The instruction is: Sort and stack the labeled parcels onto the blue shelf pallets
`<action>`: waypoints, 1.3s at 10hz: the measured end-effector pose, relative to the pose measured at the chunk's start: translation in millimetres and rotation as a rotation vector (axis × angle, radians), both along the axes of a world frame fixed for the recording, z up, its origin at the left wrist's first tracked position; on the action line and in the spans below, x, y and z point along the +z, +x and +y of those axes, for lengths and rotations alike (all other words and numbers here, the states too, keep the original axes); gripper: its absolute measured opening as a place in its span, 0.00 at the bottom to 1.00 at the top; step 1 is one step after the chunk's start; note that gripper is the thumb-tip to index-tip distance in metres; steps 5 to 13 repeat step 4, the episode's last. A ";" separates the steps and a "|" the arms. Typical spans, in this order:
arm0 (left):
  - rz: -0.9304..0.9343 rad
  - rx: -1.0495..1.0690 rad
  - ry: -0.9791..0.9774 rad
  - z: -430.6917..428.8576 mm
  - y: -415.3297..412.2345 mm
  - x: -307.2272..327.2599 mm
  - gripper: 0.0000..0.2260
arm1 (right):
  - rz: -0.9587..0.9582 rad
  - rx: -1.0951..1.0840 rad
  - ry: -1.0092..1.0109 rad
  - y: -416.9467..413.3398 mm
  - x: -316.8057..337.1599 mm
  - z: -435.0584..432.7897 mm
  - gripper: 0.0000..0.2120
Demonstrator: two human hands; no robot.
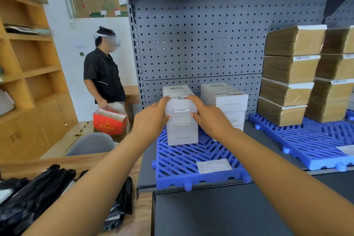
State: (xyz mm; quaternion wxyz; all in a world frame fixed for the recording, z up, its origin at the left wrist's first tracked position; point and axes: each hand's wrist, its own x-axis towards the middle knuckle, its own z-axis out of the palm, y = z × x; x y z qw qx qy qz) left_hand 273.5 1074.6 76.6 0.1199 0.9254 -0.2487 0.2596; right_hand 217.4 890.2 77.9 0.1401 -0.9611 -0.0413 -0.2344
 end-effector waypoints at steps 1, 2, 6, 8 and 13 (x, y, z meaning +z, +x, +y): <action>-0.034 -0.001 0.016 1.6 -2.3 -1.2 0.26 | 0.022 0.015 0.022 -3.3 0.3 1.0 0.26; -0.072 -0.012 0.012 1.2 -4.8 -1.6 0.29 | 0.022 0.017 0.008 -10.4 1.6 -2.2 0.29; -0.287 -0.071 -0.020 -6.0 -24.0 -7.3 0.30 | -0.072 0.092 -0.005 -41.2 8.2 -20.8 0.29; -0.287 -0.071 -0.020 -6.0 -24.0 -7.3 0.30 | -0.072 0.092 -0.005 -41.2 8.2 -20.8 0.29; -0.287 -0.071 -0.020 -6.0 -24.0 -7.3 0.30 | -0.072 0.092 -0.005 -41.2 8.2 -20.8 0.29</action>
